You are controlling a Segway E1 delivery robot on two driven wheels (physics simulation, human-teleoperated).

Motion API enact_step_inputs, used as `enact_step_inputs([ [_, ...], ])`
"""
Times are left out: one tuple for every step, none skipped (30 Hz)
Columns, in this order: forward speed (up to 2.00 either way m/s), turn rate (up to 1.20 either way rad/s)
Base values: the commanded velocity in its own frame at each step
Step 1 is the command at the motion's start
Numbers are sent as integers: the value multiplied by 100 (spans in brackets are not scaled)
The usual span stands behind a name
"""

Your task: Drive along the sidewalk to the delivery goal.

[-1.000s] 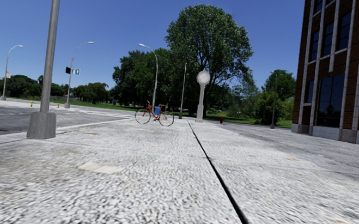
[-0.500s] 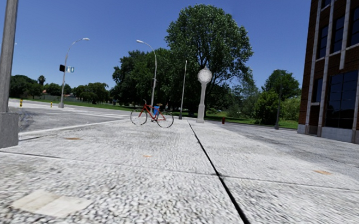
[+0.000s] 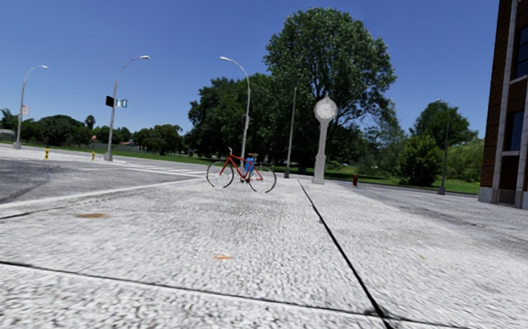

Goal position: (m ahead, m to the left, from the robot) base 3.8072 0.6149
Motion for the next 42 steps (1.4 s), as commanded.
enact_step_inputs([
  [200,38],
  [200,38],
  [200,38],
  [200,38],
  [200,38],
  [200,38],
  [200,35],
  [200,35],
  [200,34],
  [200,33],
  [200,0],
  [200,0],
  [200,0],
  [200,0],
  [200,0],
  [200,0],
  [200,0],
  [200,0],
  [200,0],
  [200,0],
  [200,0],
  [200,0],
  [200,0],
  [200,0],
  [200,0],
  [200,0],
  [200,0],
  [200,0],
  [200,0],
  [200,0],
  [200,0],
  [200,0],
  [200,0],
  [200,0],
  [200,0],
  [200,0],
  [200,0],
  [200,0],
  [200,0],
  [200,0],
  [200,0],
  [199,-5],
])
